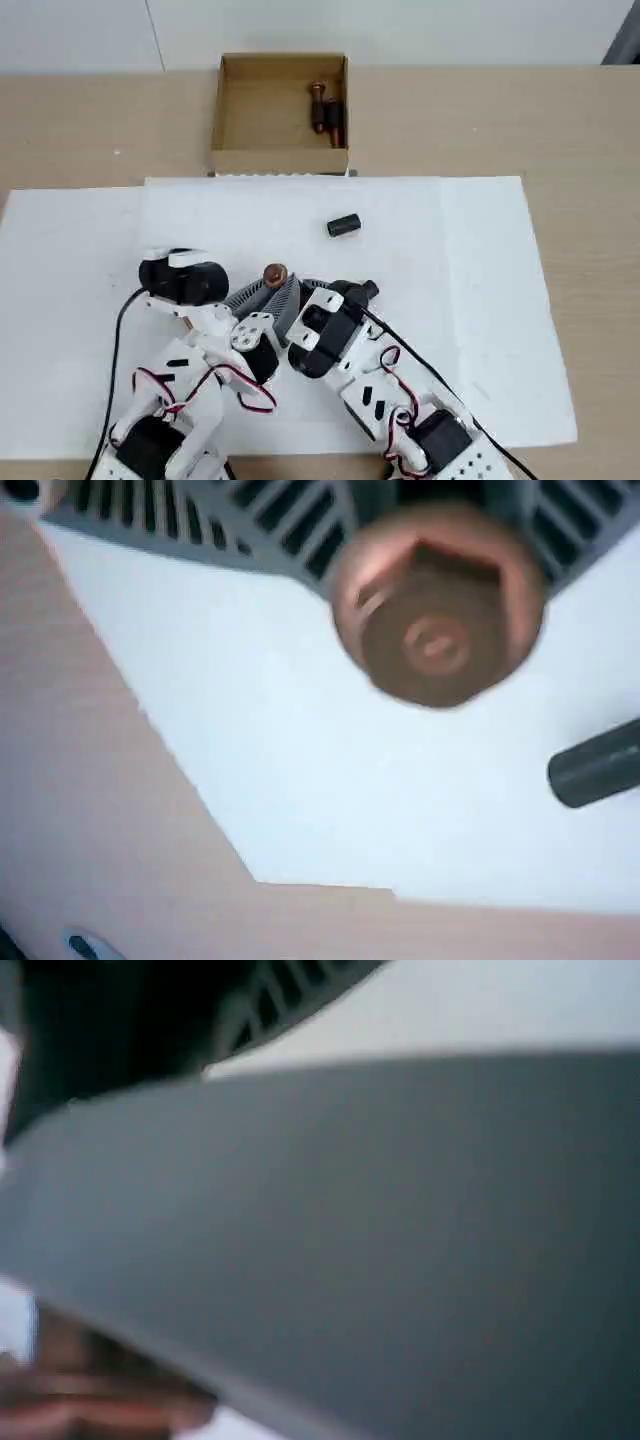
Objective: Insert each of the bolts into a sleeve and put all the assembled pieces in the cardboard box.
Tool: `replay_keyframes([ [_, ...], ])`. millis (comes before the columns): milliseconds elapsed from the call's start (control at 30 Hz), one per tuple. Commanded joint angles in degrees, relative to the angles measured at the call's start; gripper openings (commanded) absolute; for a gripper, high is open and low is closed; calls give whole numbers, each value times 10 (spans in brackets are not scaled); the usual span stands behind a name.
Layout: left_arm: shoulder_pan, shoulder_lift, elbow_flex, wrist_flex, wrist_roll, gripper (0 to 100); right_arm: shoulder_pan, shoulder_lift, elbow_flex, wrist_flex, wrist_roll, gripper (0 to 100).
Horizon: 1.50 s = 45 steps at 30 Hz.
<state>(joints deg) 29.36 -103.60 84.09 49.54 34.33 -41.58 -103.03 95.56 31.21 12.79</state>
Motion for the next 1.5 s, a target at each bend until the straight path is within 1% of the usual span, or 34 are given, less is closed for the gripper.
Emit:
replay_keyframes([
  [0, 8, -4, -3, 11, -2, 5, 0, -9, 7, -17, 4, 2],
  [67, 8, -4, -3, 11, -11, 10, 0, -9, 7, -17, 4, 2],
  [100, 8, -4, -2, 11, -23, 29, 0, -9, 7, -17, 4, 2],
  [167, 6, -4, -2, 12, -37, 97, 0, -9, 8, -17, 4, 2],
  [267, 6, -4, 0, 12, -40, 205, 0, -9, 8, -17, 4, 2],
  [333, 6, -4, 0, 12, -40, 225, 0, -9, 8, -17, 4, 2],
  [467, -18, -4, -1, 10, -46, 224, 0, -9, 8, -17, 3, 2],
  [567, -52, -4, -4, 9, -84, 224, 0, -8, 8, -15, 3, 2],
  [667, -76, -4, -13, 11, -105, 224, 0, -8, 9, -13, 0, 2],
  [1000, -81, -4, -59, 13, -107, 221, 3, -7, 9, -12, 0, 2],
  [1067, -90, -4, -67, 12, -113, 172, 15, -8, 9, -12, -2, 2],
  [1167, -123, -4, -71, 5, -167, 23, 46, -8, 9, -12, -3, 2],
  [1200, -137, -4, -68, -3, -187, 0, 59, -8, 9, -12, -8, 2],
  [1233, -152, -4, -67, -4, -203, 19, 72, -8, 9, -12, -23, 2],
  [1367, -214, -4, -47, -4, -251, 6, 122, -7, -1, -10, -110, 2],
  [1467, -243, -4, -4, -4, -276, 6, 143, -7, -31, 40, -167, 2],
])
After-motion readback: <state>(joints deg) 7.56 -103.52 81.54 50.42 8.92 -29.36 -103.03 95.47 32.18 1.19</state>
